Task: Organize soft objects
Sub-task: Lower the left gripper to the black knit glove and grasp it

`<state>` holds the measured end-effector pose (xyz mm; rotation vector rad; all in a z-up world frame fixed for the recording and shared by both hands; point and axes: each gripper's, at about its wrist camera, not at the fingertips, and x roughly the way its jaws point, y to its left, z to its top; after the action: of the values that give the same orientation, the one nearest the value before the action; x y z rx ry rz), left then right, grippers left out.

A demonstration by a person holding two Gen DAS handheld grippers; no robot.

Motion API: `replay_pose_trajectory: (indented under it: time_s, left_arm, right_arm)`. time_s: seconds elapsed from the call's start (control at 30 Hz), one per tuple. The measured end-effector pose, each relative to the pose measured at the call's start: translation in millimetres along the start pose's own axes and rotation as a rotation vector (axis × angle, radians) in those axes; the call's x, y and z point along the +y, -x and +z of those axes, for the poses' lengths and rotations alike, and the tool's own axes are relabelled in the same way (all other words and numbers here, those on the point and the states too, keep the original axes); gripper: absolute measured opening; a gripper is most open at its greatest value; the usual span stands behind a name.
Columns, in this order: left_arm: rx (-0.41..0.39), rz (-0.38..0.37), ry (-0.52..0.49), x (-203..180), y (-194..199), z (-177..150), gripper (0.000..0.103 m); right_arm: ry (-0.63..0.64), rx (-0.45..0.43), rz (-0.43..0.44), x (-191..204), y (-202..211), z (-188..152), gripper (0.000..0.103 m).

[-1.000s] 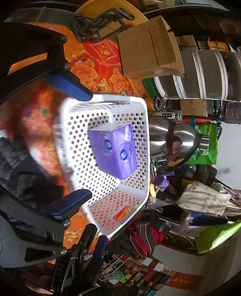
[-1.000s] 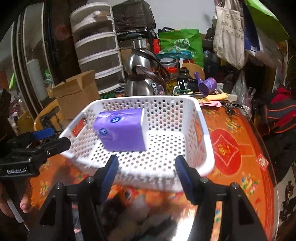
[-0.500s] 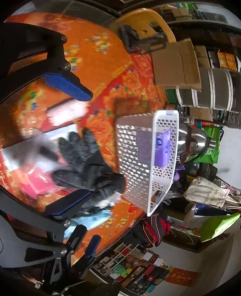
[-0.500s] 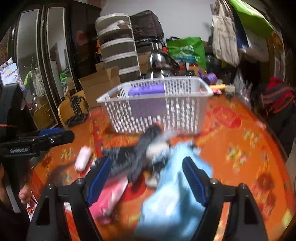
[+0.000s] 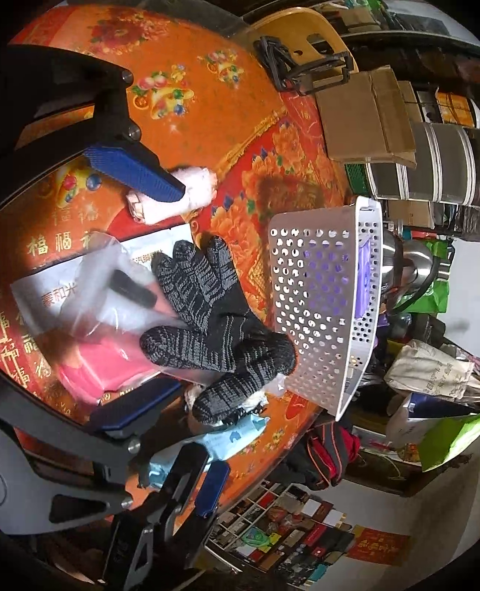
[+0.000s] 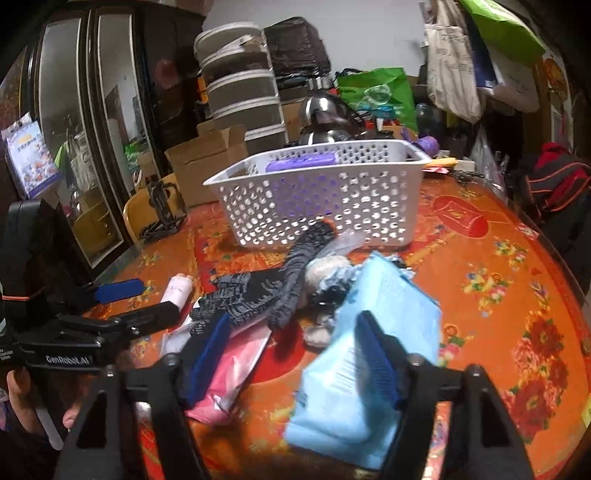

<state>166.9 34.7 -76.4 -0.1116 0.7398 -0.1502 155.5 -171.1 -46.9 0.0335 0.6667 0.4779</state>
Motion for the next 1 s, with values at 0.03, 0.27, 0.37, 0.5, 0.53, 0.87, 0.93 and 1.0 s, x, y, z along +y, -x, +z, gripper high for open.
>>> replay_pose_trajectory:
  time_s: [0.03,0.27,0.37,0.5,0.53,0.87,0.93,1.0]
  left_arm:
    - [0.003,-0.003,-0.002,0,-3,2,0.095]
    - [0.026,0.003,-0.049,-7,-20,1,0.089]
    - [0.043,0.001,-0.056,-7,-29,0,0.083]
    - [0.052,-0.033,-0.037,1,-35,3,0.081]
    - [0.052,-0.036,-0.028,4,-36,5,0.079]
    - [0.099,-0.064,-0.002,18,-50,13,0.069]
    - [0.115,-0.068,-0.014,16,-56,14,0.065]
    - [0.122,-0.064,-0.027,13,-60,16,0.065]
  right_arm:
    - [0.005,0.003,0.005,2,-3,1,0.06]
    - [0.029,0.073,0.026,12,-31,5,0.041]
    - [0.027,0.088,0.023,11,-38,6,0.034]
    - [0.02,0.094,0.03,7,-40,7,0.027]
    - [0.021,0.097,0.031,7,-40,7,0.026]
    - [0.022,0.122,0.052,7,-49,7,0.024]
    - [0.025,0.127,0.05,8,-51,7,0.023]
    - [0.033,0.133,0.044,8,-52,8,0.018]
